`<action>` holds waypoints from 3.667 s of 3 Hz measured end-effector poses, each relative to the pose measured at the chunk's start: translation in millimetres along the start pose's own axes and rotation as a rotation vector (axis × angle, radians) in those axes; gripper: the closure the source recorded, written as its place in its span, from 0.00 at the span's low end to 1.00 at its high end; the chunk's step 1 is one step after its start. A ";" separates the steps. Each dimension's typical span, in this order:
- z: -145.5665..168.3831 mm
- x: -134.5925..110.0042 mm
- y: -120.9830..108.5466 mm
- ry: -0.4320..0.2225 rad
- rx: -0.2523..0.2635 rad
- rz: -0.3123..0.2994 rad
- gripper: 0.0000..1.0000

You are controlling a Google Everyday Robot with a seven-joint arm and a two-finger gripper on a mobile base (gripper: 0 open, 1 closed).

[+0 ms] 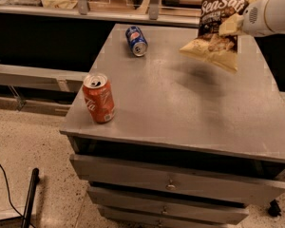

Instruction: Move brown chip bag near coke can

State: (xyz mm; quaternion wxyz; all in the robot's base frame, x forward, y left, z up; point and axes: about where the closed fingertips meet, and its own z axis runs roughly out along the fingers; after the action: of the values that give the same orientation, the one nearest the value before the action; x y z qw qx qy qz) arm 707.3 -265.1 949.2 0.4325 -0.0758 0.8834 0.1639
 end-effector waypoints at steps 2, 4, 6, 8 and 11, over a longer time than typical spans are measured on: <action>-9.7 -28.9 30.5 -0.004 -0.061 -0.079 1.00; -11.0 -7.3 43.6 -0.005 -0.098 -0.069 1.00; -18.1 18.0 89.6 0.033 -0.179 -0.109 1.00; -15.2 33.6 127.9 0.054 -0.284 -0.134 1.00; -28.3 48.4 172.7 0.116 -0.429 -0.257 1.00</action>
Offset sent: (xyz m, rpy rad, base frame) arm -0.0026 0.0347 0.0500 -0.0403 -0.0455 0.1391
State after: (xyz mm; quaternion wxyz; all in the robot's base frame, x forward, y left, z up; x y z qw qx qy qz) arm 609.1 -113.3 965.9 0.3723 -0.2867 0.8350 0.2864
